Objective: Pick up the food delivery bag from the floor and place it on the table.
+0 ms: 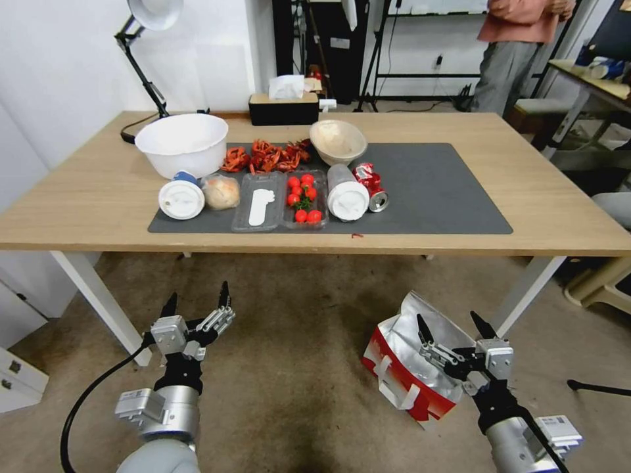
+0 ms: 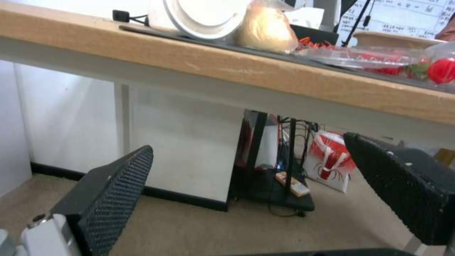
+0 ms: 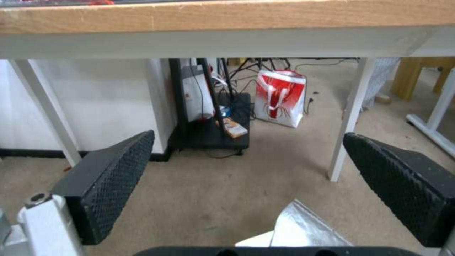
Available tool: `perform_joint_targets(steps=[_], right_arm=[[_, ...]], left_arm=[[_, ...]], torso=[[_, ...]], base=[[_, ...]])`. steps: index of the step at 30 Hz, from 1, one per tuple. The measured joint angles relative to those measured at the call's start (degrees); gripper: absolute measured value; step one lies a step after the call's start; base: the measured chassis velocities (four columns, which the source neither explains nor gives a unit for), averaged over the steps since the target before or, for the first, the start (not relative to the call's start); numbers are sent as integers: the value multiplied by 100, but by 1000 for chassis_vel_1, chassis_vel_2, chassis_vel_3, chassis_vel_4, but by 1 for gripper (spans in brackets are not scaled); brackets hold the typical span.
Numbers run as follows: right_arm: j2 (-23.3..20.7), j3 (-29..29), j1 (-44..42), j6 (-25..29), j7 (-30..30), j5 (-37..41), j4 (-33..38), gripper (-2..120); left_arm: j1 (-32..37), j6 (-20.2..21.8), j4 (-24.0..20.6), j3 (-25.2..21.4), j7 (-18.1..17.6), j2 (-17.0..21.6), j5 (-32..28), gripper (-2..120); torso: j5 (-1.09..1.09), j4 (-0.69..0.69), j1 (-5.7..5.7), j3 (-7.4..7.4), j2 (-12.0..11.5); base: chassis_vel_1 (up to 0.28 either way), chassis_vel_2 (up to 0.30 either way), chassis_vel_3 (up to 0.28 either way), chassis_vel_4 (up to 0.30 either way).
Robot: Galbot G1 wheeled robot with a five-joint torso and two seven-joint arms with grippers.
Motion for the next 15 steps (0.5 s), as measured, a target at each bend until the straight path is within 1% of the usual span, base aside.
perform_joint_targets(steps=[7,12,14,15], right_arm=[[10,-10,11,1,-8,-8,-16,100],[15,-10,20,1,-16,-11,-24,100],[15,-2,22,1,-21,-12,-25,100],[15,-2,22,1,-21,-12,-25,100]], left_arm=[[8,-3,-2,-7,-3,2,25,100],[-13,-3,4,-1,-2,8,24,100],[-38,-3,18,0,-2,23,18,100],[-38,-3,18,0,-2,23,18,100]], torso=[[0,0,-86,-120,-206],[0,0,-117,-163,-281],[0,0,-146,-216,-363],[0,0,-146,-216,-363]], base=[[0,0,0,0],[0,0,0,0],[0,0,0,0],[0,0,0,0]])
